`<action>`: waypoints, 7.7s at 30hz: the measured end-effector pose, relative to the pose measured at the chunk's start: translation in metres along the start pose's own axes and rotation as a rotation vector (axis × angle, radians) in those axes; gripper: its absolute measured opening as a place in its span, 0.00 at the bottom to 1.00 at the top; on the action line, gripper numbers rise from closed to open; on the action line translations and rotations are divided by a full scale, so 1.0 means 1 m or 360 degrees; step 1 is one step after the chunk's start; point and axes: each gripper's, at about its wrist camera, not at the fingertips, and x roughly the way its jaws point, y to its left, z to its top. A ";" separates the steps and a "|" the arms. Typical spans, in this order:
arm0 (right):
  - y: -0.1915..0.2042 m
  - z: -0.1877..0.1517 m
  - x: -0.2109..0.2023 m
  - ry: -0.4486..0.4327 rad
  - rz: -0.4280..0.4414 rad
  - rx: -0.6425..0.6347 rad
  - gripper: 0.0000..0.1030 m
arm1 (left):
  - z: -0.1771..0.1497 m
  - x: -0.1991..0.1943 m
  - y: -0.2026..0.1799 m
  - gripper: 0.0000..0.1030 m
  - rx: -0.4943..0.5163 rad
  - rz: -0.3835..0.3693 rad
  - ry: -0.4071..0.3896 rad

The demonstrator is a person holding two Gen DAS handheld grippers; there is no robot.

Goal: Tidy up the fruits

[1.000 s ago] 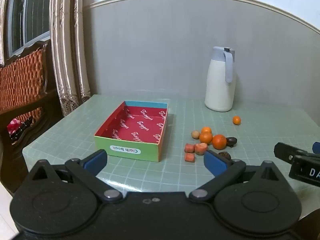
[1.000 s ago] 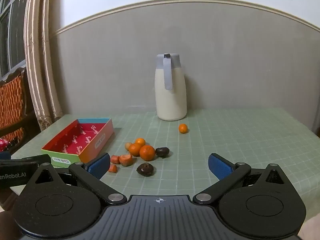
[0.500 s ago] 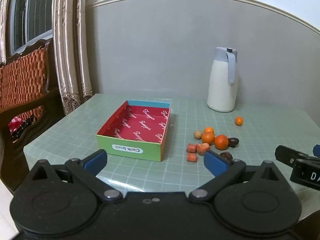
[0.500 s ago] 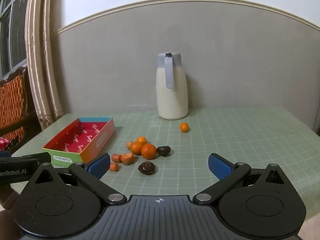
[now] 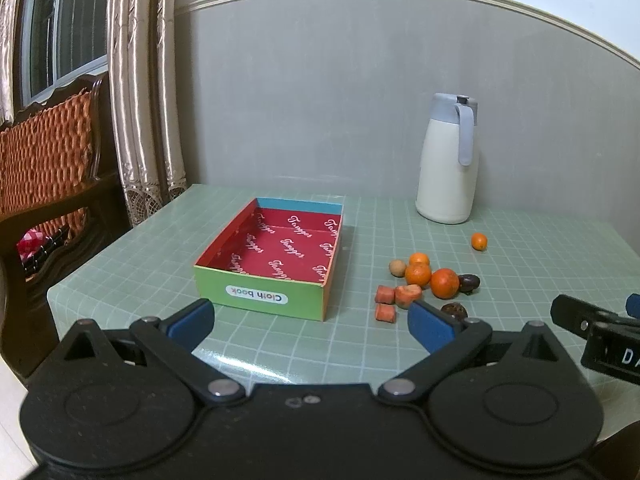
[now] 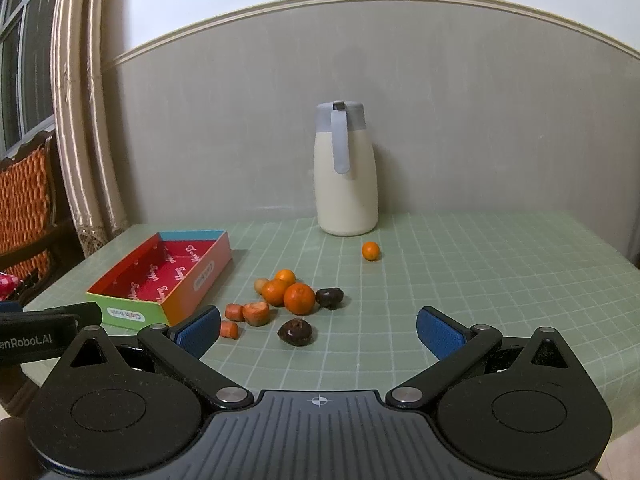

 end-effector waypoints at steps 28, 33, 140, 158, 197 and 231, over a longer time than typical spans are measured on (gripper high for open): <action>0.002 -0.003 0.000 -0.0003 0.0004 0.0001 1.00 | 0.001 0.002 0.000 0.94 0.0000 0.0000 0.0005; 0.001 -0.004 0.000 -0.0002 0.0003 0.0001 1.00 | 0.001 0.002 0.000 0.94 0.0003 0.0000 0.0004; -0.018 -0.052 0.183 0.0057 -0.0021 0.0078 1.00 | 0.011 0.204 0.050 0.20 -0.0076 0.0386 0.0071; 0.008 -0.056 0.201 0.0108 0.0085 0.0003 0.41 | 0.009 0.162 0.071 0.81 -0.0179 0.0307 -0.0158; 0.166 -0.013 0.222 0.0060 0.0674 -0.0245 0.56 | -0.012 0.137 0.191 0.84 -0.0828 0.0546 -0.0019; -0.058 -0.042 0.135 -0.0393 -0.0627 0.0176 1.00 | -0.024 0.166 -0.085 0.53 0.0351 -0.0412 -0.0082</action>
